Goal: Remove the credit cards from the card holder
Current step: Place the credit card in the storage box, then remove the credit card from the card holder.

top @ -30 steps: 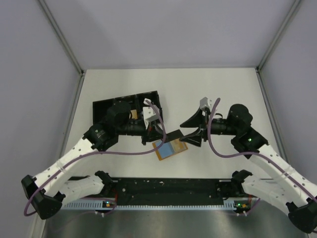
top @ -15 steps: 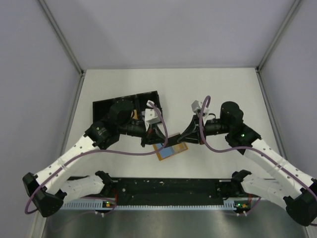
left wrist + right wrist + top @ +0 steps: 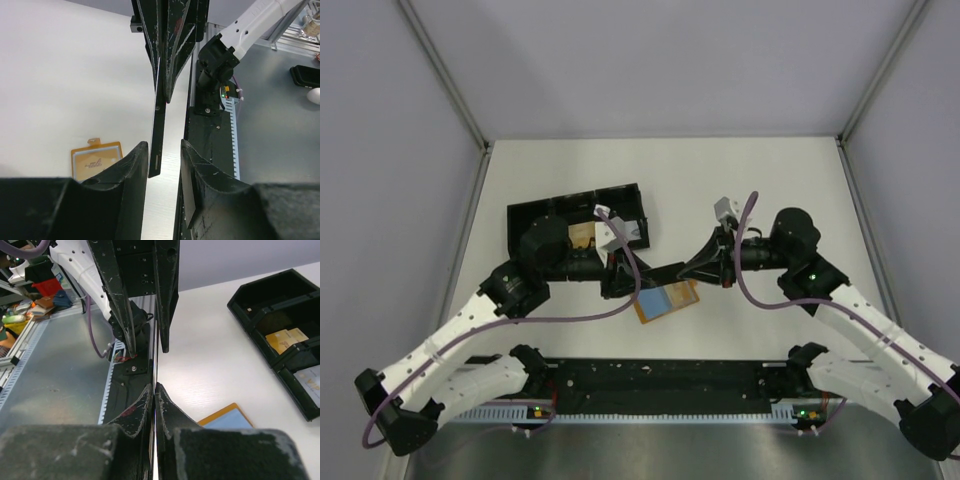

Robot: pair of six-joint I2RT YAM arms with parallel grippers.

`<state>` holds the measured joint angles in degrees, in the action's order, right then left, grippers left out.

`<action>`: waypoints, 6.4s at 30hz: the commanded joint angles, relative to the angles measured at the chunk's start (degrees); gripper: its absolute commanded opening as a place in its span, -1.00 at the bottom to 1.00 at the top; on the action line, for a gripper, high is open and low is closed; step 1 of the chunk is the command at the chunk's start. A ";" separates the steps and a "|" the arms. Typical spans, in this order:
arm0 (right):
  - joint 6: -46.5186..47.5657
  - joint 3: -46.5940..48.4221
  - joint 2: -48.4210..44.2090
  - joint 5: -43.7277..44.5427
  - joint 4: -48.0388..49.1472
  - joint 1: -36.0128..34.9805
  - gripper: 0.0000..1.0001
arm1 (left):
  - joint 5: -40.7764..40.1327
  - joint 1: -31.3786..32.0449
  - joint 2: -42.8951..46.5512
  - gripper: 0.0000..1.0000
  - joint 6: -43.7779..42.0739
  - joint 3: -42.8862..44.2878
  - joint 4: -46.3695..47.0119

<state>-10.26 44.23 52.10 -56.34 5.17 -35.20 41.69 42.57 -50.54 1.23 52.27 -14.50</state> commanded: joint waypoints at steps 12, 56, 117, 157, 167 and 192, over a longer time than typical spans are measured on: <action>-4.33 -2.74 -2.61 1.67 9.68 0.04 -1.00 | -2.85 -1.34 2.91 -0.39 11.86 -7.62 19.24; -0.55 -15.84 -4.63 24.08 10.74 -1.18 0.79 | -38.00 -47.75 -22.12 -1.00 -4.84 19.25 -37.25; -0.11 -16.90 -2.79 27.24 11.36 -1.54 0.80 | -27.90 -46.01 -31.22 0.12 1.65 30.03 -31.66; -11.97 -11.97 28.15 39.64 6.61 -0.05 -0.46 | -35.28 1.47 -33.48 0.13 58.44 -28.63 55.73; -13.64 -11.62 29.11 40.52 2.83 0.48 -0.47 | -33.17 2.52 -37.17 0.05 58.79 -26.52 51.51; -20.15 -12.50 32.02 32.08 4.94 0.48 -0.78 | -35.71 3.31 -39.37 0.04 62.40 -24.50 43.61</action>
<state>-28.69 31.22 83.77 -21.50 6.46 -34.59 8.27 45.58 -91.35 62.78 26.37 34.11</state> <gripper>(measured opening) 0.118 0.516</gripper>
